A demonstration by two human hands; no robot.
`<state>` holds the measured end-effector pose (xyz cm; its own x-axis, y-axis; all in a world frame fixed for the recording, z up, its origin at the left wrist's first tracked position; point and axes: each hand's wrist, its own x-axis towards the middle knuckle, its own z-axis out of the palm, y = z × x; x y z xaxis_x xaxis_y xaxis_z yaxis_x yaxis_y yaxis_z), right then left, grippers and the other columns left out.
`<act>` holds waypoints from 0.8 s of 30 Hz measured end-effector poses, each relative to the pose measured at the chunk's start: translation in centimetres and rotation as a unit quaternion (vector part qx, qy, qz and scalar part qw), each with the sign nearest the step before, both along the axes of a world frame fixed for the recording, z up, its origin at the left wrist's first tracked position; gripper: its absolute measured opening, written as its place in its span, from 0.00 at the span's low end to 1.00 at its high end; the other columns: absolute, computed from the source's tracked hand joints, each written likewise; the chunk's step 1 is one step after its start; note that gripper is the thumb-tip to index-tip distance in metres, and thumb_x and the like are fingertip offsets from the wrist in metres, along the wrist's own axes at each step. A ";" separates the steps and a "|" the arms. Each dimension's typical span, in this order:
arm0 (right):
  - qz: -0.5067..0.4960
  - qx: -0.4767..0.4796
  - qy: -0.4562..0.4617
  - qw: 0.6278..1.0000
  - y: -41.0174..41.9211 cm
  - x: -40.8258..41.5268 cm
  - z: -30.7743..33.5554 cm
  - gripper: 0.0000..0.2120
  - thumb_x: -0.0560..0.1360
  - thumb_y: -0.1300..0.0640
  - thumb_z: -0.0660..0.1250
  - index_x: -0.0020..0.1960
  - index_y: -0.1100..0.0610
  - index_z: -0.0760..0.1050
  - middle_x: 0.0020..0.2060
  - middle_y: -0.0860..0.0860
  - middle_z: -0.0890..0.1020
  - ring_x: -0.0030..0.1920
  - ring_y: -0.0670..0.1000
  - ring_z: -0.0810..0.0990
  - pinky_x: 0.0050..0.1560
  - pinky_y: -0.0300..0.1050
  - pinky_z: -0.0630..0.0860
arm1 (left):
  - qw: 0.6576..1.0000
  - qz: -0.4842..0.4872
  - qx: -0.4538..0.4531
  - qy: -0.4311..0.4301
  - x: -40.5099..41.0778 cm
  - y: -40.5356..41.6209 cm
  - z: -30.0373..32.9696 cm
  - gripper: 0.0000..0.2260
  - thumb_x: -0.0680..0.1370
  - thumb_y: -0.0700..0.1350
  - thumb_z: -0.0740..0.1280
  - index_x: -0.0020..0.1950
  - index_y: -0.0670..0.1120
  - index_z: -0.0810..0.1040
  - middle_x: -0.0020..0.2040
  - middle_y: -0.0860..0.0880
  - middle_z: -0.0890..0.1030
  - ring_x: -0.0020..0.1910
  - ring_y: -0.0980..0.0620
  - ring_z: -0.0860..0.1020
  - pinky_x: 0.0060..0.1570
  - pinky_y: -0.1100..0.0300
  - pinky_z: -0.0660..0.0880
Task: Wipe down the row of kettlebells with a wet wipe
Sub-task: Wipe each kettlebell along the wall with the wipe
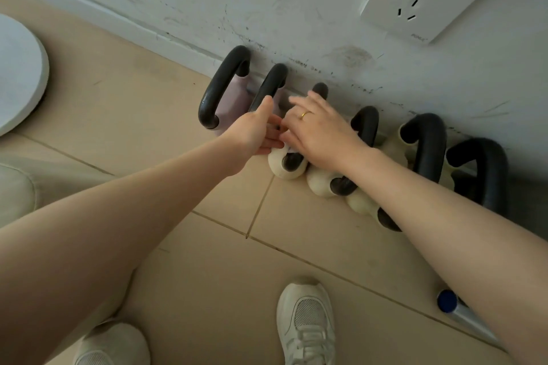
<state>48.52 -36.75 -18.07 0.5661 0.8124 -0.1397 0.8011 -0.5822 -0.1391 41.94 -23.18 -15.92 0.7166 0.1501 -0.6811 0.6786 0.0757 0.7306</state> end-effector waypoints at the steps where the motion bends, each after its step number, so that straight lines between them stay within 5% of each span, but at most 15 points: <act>1: -0.001 0.006 0.001 1.000 0.0 0.5 0.1 0.23 0.79 0.47 0.48 0.57 0.60 0.76 0.60 0.56 0.78 0.71 0.56 0.64 0.74 0.50 0.47 | 1.000 -0.012 0.006 0.002 0.1 0.0 0.0 0.21 0.81 0.56 0.50 0.48 0.46 0.78 0.45 0.46 0.83 0.51 0.46 0.81 0.60 0.50 0.75; 5: -0.135 0.115 0.047 0.983 0.1 2.0 -0.2 0.19 0.80 0.53 0.51 0.54 0.62 0.77 0.58 0.57 0.78 0.68 0.59 0.66 0.71 0.52 0.56 | 0.997 -0.075 0.012 -0.021 0.5 0.2 -0.4 0.09 0.80 0.44 0.58 0.55 0.45 0.76 0.47 0.45 0.83 0.52 0.46 0.81 0.63 0.47 0.73; 9: -0.132 0.165 0.118 0.970 0.3 0.6 -0.7 0.23 0.78 0.51 0.46 0.51 0.60 0.77 0.59 0.56 0.77 0.69 0.55 0.64 0.68 0.43 0.53 | 0.985 -0.172 -0.006 -0.035 1.4 0.4 -0.4 0.12 0.78 0.41 0.63 0.60 0.44 0.77 0.56 0.43 0.82 0.57 0.48 0.80 0.62 0.51 0.74; 11: -0.189 0.225 0.188 0.937 0.0 1.6 -0.5 0.15 0.80 0.58 0.51 0.52 0.59 0.76 0.62 0.54 0.74 0.71 0.52 0.60 0.67 0.40 0.54 | 0.976 -0.218 -0.004 -0.026 2.3 -0.2 -0.2 0.11 0.77 0.41 0.65 0.59 0.43 0.77 0.53 0.46 0.82 0.50 0.56 0.81 0.52 0.65 0.78; 14: -0.204 0.208 0.186 0.938 0.3 2.0 -0.8 0.12 0.79 0.60 0.53 0.51 0.58 0.75 0.62 0.52 0.74 0.72 0.52 0.57 0.69 0.43 0.54 | 0.970 -0.238 0.021 -0.030 3.2 -0.7 -0.5 0.10 0.75 0.42 0.68 0.55 0.40 0.78 0.44 0.49 0.81 0.38 0.61 0.79 0.34 0.74 0.75; 17: -0.138 0.160 0.147 0.966 0.1 2.2 -1.0 0.11 0.79 0.56 0.56 0.50 0.58 0.75 0.59 0.51 0.75 0.71 0.53 0.59 0.68 0.46 0.57 | 0.966 -0.252 0.037 -0.033 3.0 -0.1 -1.0 0.13 0.74 0.45 0.69 0.55 0.40 0.77 0.48 0.46 0.82 0.46 0.54 0.81 0.45 0.69 0.78; 20: -0.097 0.146 0.169 0.970 0.1 3.6 -0.7 0.13 0.78 0.53 0.57 0.45 0.60 0.75 0.48 0.49 0.75 0.61 0.53 0.68 0.57 0.44 0.65 | 0.951 -0.303 0.053 -0.033 2.7 0.5 -0.8 0.08 0.75 0.45 0.69 0.50 0.41 0.77 0.45 0.47 0.82 0.44 0.57 0.82 0.45 0.69 0.78; 22: -0.156 0.156 0.229 0.948 0.6 4.8 -0.2 0.14 0.78 0.54 0.56 0.42 0.61 0.74 0.41 0.50 0.73 0.47 0.52 0.73 0.43 0.42 0.66 | 0.945 -0.318 0.063 -0.037 2.7 0.4 -0.7 0.07 0.74 0.45 0.69 0.40 0.47 0.74 0.33 0.54 0.77 0.32 0.62 0.78 0.33 0.73 0.73; 24: -0.248 0.151 0.300 0.909 1.2 5.5 0.4 0.14 0.79 0.55 0.55 0.40 0.59 0.72 0.34 0.50 0.72 0.36 0.49 0.70 0.35 0.42 0.63 | 0.942 -0.326 0.068 -0.041 2.6 0.3 -0.7 0.09 0.74 0.45 0.70 0.38 0.49 0.72 0.31 0.55 0.74 0.30 0.62 0.76 0.34 0.72 0.73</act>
